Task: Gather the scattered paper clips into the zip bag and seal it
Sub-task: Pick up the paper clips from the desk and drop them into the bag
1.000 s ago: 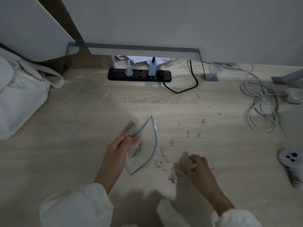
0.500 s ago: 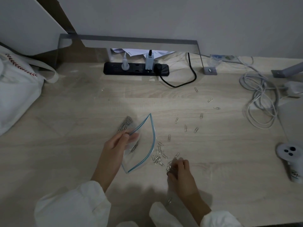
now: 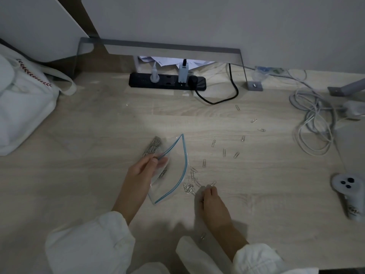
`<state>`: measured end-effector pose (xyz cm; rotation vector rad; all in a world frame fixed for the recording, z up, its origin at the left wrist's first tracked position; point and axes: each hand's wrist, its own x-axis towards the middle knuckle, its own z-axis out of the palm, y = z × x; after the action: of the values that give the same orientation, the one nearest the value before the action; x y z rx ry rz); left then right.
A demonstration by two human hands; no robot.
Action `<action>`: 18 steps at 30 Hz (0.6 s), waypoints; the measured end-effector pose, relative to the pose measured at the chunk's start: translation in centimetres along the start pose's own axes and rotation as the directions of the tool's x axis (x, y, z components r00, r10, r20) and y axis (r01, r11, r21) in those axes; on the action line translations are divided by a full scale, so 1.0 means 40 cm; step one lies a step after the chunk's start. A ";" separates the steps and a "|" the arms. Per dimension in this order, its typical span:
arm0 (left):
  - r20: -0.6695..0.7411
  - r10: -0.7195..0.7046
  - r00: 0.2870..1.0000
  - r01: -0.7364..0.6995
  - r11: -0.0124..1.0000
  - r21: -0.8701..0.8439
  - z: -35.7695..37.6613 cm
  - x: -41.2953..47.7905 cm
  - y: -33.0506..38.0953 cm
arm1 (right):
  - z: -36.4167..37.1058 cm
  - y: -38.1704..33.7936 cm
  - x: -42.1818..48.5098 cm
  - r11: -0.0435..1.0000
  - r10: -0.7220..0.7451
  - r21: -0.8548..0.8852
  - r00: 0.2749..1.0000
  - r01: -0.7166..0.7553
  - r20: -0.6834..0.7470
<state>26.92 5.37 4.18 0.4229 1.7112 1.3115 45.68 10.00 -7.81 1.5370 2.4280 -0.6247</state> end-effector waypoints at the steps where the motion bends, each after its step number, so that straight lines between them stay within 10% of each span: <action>1: 0.003 0.002 1.000 -0.002 1.000 0.003 -0.001 -0.002 0.001 | -0.002 -0.001 -0.005 1.000 -0.011 0.015 1.000 0.011 -0.013; 12: -0.006 0.005 1.000 -0.005 1.000 0.029 0.002 -0.019 0.008 | -0.102 0.028 -0.014 0.871 0.037 0.489 0.998 -0.053 0.043; 18: -0.003 0.012 1.000 -0.012 0.999 0.044 0.008 -0.028 0.006 | -0.295 -0.084 -0.038 0.592 0.024 0.803 0.995 0.067 -0.100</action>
<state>27.71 4.83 4.89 0.4578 1.7452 1.2856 43.98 12.85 4.09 1.8270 2.3234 -1.9158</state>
